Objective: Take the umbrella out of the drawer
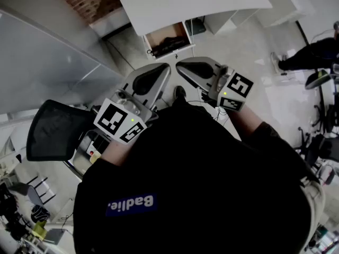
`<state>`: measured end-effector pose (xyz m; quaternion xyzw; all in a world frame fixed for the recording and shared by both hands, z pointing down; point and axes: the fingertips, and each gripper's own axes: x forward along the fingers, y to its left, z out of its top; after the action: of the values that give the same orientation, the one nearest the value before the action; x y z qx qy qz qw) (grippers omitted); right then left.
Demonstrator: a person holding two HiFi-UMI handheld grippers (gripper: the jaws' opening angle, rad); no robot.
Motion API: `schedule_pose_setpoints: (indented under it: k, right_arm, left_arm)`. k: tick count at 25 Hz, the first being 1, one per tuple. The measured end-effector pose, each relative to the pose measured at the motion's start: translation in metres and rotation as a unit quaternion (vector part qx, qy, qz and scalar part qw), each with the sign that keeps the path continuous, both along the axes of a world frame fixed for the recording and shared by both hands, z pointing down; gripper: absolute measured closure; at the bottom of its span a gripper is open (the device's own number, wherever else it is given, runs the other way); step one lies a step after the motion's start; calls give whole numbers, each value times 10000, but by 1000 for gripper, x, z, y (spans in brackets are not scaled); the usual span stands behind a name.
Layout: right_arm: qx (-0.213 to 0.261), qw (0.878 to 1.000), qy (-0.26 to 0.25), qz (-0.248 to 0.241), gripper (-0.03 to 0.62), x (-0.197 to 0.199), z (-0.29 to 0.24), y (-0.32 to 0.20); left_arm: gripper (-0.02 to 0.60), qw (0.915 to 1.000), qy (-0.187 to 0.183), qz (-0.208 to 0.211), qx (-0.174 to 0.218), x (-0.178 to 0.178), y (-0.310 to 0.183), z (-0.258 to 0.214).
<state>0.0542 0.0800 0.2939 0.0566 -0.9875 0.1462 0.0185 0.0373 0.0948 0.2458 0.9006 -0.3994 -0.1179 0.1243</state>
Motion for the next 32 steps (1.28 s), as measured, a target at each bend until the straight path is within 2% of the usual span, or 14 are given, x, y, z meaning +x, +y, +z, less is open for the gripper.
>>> schedule_pose_setpoints:
  k: [14,18,22,32]
  right_arm:
    - [18,10000,48,-24,565,-14,2,0]
    - [162,9993,323,78,565,-14,12,-6]
    - [71,9993,355,104,565,-20,14,-8]
    - [256,9975,650,77,565,-39,19,-3]
  left_arm:
    - [580,10000,43,-40,-19,-14,-1,3]
    - [580,10000,62,-58,-22,-18,-3,3]
    - [580,9999,86,-81,-16,-24,-2,3]
    - [580,9999,95,-99,44,-42,8,0]
